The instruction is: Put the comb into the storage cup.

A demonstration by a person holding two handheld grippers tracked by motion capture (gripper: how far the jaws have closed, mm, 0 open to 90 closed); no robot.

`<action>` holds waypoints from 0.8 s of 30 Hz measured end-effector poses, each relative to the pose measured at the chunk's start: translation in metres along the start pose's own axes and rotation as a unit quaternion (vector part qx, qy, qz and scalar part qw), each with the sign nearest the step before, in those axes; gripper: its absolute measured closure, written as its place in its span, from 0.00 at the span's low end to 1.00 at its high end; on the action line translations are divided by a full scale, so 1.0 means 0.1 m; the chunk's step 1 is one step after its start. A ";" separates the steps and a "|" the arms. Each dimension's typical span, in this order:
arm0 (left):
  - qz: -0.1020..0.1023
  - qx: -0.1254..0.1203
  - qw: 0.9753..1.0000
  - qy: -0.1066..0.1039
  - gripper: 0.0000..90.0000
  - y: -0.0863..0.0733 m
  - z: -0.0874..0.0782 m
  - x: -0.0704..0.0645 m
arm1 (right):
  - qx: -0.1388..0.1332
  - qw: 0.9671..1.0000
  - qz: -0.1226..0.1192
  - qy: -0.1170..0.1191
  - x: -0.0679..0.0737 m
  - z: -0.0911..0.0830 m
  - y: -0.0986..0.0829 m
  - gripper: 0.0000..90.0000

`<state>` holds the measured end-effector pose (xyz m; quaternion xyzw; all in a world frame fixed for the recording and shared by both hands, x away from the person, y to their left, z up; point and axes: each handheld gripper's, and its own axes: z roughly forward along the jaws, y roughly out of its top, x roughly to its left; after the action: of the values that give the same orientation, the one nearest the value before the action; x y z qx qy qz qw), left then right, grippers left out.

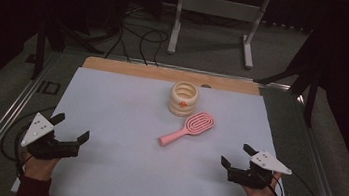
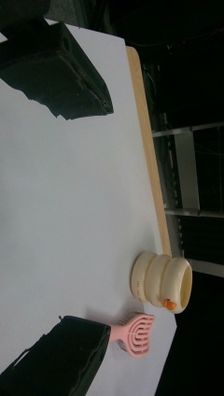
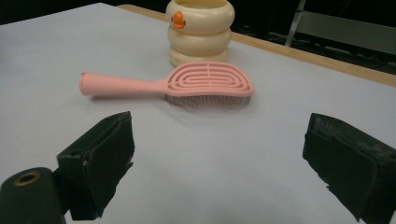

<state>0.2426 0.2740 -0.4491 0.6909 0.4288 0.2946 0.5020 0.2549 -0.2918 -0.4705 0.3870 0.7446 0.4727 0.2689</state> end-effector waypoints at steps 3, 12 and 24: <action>0.000 -0.002 1.000 0.004 0.00 0.00 0.00 0.01 | 0.001 1.000 0.000 0.001 0.01 0.01 0.00 0.10; 0.004 -0.005 1.000 0.011 0.00 0.00 -0.01 0.00 | 0.004 1.000 -0.004 0.008 0.05 0.04 -0.01 0.10; 0.006 -0.003 1.000 0.010 0.00 0.00 0.00 -0.02 | 0.005 1.000 -0.005 0.013 0.08 0.06 0.01 0.10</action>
<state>0.2417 0.2721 -0.4489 0.6890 0.4290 0.3057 0.4978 0.2557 -0.2817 -0.4720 0.3786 0.7524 0.4726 0.2593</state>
